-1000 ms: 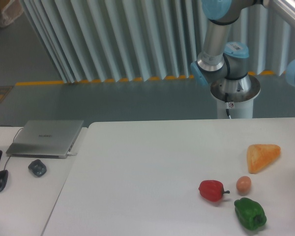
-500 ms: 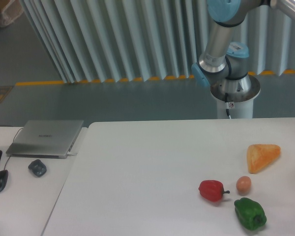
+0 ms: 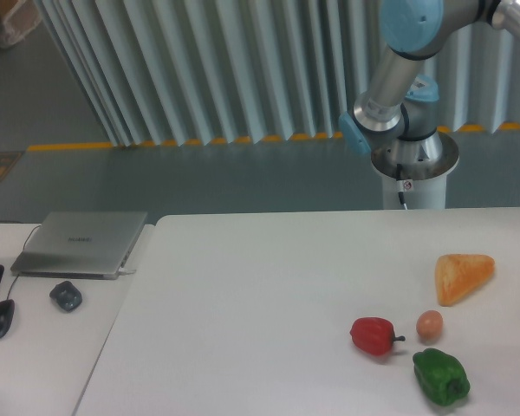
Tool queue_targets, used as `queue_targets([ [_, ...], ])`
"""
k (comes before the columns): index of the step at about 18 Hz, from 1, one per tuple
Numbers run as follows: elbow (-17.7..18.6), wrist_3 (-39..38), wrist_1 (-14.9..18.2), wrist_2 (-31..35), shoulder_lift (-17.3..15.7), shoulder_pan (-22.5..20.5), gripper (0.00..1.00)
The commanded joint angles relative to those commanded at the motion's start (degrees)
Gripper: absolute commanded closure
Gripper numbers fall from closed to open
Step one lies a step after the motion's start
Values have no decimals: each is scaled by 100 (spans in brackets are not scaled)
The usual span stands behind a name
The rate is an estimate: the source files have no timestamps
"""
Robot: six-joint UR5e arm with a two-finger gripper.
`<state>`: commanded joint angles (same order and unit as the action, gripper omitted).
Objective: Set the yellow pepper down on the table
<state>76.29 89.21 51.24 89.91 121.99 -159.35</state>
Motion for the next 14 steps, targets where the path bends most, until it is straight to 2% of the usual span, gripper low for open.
queue_targets([
  [14,9,-193,0,53,404,-62,0],
])
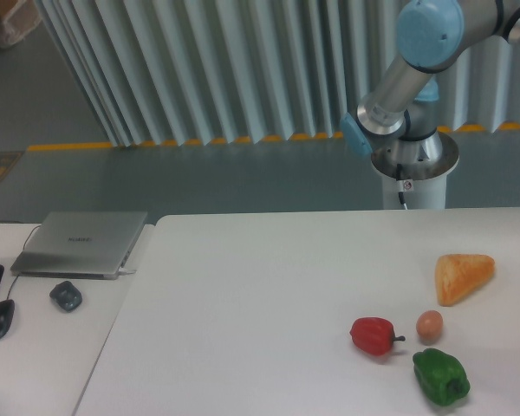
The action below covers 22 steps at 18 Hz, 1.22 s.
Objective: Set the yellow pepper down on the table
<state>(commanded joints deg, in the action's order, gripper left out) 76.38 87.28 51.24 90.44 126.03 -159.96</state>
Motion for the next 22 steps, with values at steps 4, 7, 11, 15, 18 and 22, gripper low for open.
queue_targets([
  [4,-53,0,-9,0,88,0,0],
  [7,-97,0,-9,0,150,0,11],
  [11,-88,17,9,9,123,0,49],
  [15,-149,0,35,-9,71,-9,49],
  [18,-132,-62,88,9,9,-9,54],
  [22,-185,-237,430,-140,-175,-9,54],
])
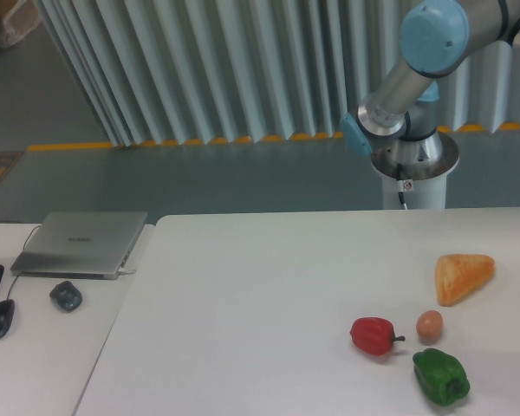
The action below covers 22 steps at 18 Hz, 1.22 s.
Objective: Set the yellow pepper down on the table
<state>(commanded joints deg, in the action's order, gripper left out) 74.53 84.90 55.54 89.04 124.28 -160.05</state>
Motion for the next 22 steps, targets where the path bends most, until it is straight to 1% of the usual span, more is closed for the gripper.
queue_targets([
  [2,-17,-18,395,-307,-158,-17,54],
  [4,-131,-228,948,-624,-334,-53,54],
  [7,-115,-273,1554,-1081,-623,-53,54],
  [10,-114,-412,2012,-1485,-817,-53,54],
  [12,-97,-737,2250,-1565,-949,17,54],
  [13,-45,-773,2286,-1574,-1011,78,54],
  [14,34,-861,2347,-1583,-1116,227,54],
  [16,79,-1158,2453,-1592,-1230,429,54],
  [18,131,-1388,2462,-1548,-1231,658,54],
  [19,219,-1485,2445,-1548,-1231,772,54],
  [20,420,-1538,2401,-1426,-1231,965,54],
  [22,439,-1547,2374,-1075,-1205,1150,54],
])
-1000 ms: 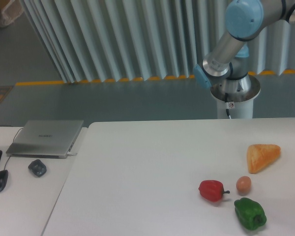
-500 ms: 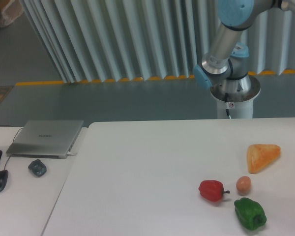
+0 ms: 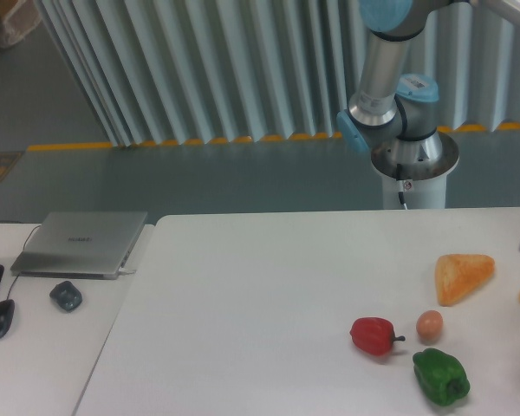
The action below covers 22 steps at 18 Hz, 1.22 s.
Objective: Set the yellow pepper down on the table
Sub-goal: 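Bring the gripper holding the yellow pepper down beside the orange pepper, then lower the yellow pepper onto the table and open the gripper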
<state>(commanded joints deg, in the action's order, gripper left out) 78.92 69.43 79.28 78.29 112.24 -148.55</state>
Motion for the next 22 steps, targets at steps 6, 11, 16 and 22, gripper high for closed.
queue_targets([
  [6,483,-588,-1291,766,140,598,54],
  [11,545,-967,-1723,1144,343,819,54],
  [16,738,-958,-1714,1223,422,819,54],
  [22,747,-984,-1714,1259,440,819,51],
])
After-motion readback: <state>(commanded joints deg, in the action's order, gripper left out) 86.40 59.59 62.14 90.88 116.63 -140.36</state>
